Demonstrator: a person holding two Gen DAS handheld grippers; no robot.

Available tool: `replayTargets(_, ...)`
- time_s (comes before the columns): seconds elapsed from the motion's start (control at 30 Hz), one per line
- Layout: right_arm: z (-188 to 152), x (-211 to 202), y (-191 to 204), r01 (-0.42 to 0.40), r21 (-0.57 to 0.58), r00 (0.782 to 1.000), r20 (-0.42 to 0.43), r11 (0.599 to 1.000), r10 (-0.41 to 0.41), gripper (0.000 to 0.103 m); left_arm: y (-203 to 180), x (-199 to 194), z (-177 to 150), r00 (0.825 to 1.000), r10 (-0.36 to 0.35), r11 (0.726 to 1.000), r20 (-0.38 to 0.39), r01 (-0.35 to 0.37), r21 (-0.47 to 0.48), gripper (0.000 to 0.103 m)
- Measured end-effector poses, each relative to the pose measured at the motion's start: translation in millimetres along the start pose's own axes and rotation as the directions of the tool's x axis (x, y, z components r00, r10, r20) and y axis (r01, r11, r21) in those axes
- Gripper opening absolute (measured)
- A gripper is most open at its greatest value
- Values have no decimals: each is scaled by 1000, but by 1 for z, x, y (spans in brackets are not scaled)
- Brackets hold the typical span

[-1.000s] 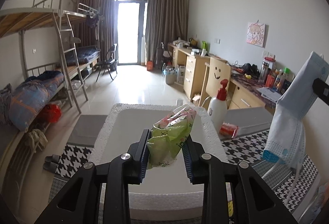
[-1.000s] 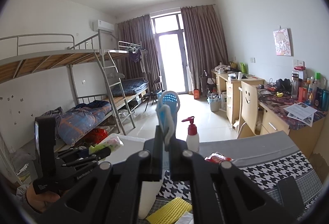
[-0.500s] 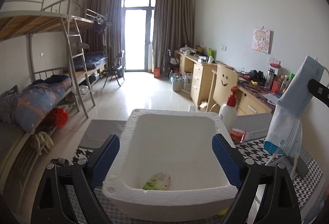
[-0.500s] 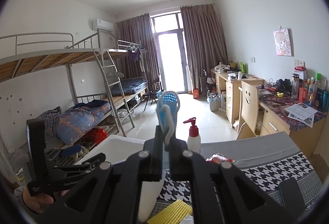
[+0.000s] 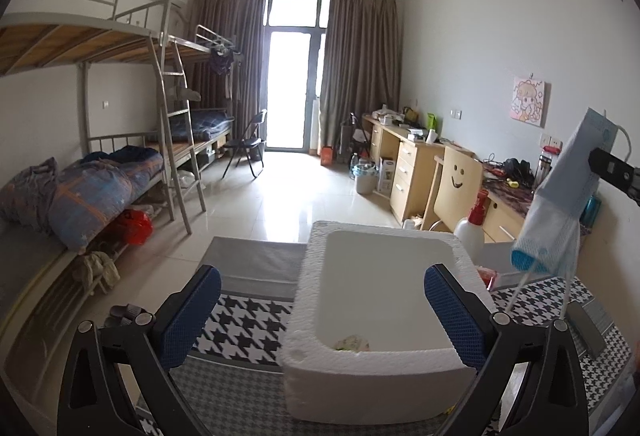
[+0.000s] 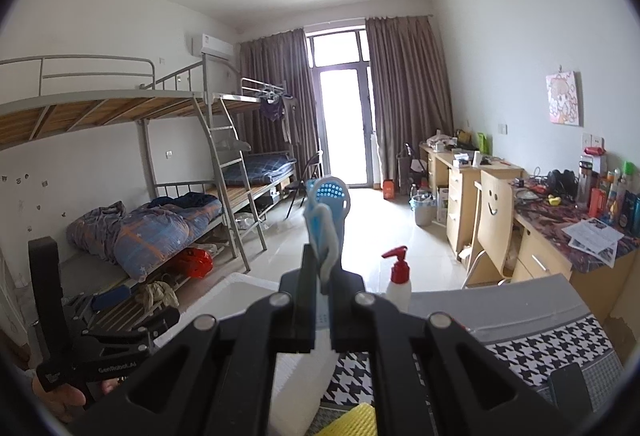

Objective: Organize soft objects
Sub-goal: 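Lower the blue mask into the foam box and open the right tool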

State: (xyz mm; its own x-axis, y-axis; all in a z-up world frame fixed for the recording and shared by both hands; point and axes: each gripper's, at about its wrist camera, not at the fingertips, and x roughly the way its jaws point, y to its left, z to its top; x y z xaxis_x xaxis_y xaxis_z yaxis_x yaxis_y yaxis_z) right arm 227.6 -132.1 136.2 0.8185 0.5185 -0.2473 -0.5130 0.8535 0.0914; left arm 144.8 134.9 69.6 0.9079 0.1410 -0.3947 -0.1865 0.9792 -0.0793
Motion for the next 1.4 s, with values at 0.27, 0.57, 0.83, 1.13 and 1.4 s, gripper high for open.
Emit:
replayTargets(0.27,-2,17,15,-23,-18,1000,-20,1000,23,7,9,-8,-8,1000,14,1000,11,-13,-16,102)
replayTargets(0.57,-10,33,26,-50,-35,997,-67,998,47,7,17,-12,-14,1000,28,999,12,-28,-26,102)
replayTargets(0.83,-16,45,34,-79,-50,992,-106,996,73,7,20,-19,-21,999,33,999,17,-32,-41,102)
replayTargets(1.13,-29,64,40,-96,-65,981,-176,993,83,7,24,-21,-26,1000,10,999,0,-10,-51,102)
replayTargets(1.4,-38,74,46,-104,-93,971,-227,990,81,7,23,-21,-30,1000,5,999,-12,-6,-46,102)
